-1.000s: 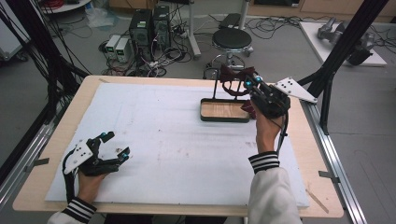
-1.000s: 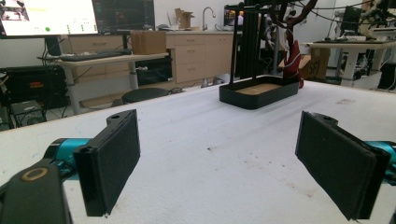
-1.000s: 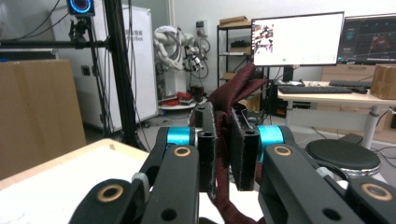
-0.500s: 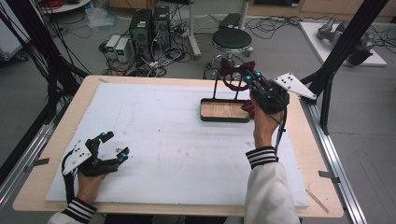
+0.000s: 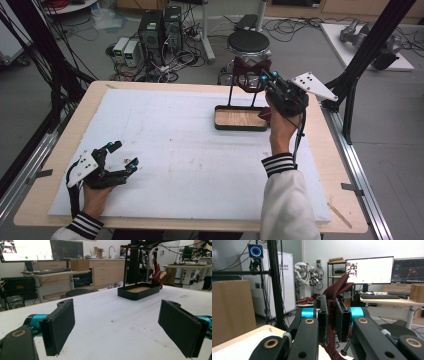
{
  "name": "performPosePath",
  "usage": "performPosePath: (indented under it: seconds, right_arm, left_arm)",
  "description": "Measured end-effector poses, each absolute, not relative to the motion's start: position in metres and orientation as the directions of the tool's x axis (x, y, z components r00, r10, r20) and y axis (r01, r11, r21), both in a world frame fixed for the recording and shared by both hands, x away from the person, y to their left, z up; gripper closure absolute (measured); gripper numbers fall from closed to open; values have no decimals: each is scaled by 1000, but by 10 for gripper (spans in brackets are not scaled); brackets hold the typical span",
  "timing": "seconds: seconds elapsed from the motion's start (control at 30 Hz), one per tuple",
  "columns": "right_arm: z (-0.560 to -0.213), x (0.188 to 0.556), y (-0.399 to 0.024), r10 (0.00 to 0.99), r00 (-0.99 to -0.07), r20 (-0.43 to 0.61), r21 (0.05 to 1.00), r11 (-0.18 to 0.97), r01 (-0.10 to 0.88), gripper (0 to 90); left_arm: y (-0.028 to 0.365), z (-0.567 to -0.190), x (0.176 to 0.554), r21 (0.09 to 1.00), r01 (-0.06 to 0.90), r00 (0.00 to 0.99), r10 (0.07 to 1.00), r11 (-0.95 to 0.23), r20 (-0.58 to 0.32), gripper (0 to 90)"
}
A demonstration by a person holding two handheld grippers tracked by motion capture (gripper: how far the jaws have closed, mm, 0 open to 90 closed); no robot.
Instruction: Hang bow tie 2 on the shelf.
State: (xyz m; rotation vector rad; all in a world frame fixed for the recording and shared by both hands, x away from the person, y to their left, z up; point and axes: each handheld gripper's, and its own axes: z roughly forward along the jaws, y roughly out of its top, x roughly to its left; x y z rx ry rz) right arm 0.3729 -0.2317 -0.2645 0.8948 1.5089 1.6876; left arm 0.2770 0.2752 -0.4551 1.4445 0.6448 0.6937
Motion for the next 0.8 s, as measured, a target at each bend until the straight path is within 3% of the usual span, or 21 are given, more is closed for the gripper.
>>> performPosePath:
  seconds: [0.4, 0.57, 0.8]
  right_arm:
    - [-261, 376, -228, 848, -528, 50, 991, -106, -76, 831]
    - [-257, 372, -226, 847, -532, -20, 980, -89, -178, 830]
    - [-262, 381, -226, 852, -523, -9, 984, -85, -155, 830]
  left_arm:
    - [275, -455, 277, 999, -33, 653, 757, 4, 18, 144]
    - [275, -455, 277, 999, -32, 653, 757, 5, 17, 144]
    - [275, -455, 277, 999, -35, 653, 757, 6, 18, 144]
